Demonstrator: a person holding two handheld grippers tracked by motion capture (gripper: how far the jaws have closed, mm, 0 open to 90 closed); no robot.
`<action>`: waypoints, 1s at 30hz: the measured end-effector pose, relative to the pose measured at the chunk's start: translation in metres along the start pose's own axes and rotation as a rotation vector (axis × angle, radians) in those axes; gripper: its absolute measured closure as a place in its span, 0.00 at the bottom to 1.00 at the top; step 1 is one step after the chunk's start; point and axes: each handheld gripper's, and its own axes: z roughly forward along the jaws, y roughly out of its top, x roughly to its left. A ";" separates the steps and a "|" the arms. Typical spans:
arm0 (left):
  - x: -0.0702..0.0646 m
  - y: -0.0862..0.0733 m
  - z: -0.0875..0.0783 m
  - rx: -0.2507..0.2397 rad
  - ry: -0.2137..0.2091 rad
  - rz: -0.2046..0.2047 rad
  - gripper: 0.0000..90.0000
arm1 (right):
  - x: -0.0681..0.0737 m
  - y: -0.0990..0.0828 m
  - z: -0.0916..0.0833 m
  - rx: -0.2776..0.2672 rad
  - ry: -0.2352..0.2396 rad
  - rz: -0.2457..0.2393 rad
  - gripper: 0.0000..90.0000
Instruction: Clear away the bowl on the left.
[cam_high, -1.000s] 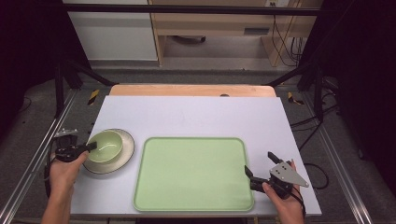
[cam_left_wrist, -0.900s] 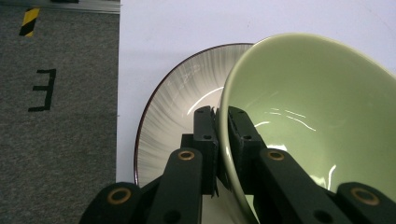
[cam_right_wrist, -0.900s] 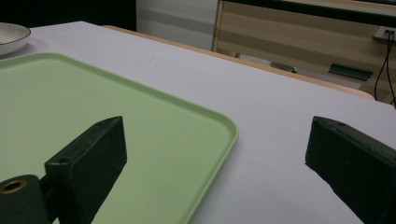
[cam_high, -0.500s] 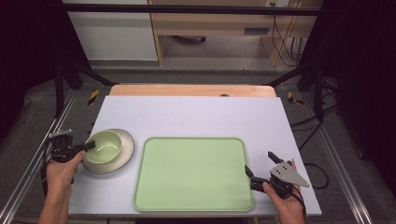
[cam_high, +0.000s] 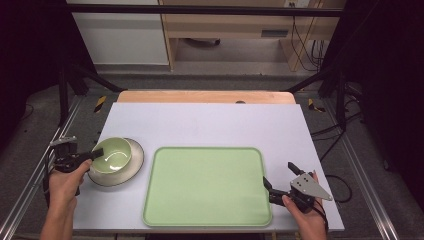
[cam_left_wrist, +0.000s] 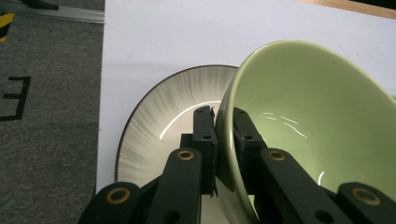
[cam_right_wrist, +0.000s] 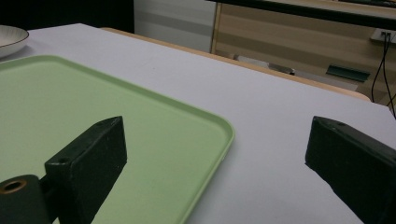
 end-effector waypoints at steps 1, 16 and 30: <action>-0.001 0.000 0.000 0.002 -0.008 0.004 0.92 | 0.000 0.000 0.000 0.000 0.001 0.000 0.06; -0.019 0.003 0.005 0.012 -0.070 0.028 0.92 | -0.002 0.001 -0.002 -0.038 0.000 -0.009 0.06; -0.031 0.005 0.007 0.003 -0.103 0.043 0.92 | -0.013 0.002 -0.010 -0.116 -0.005 -0.013 0.06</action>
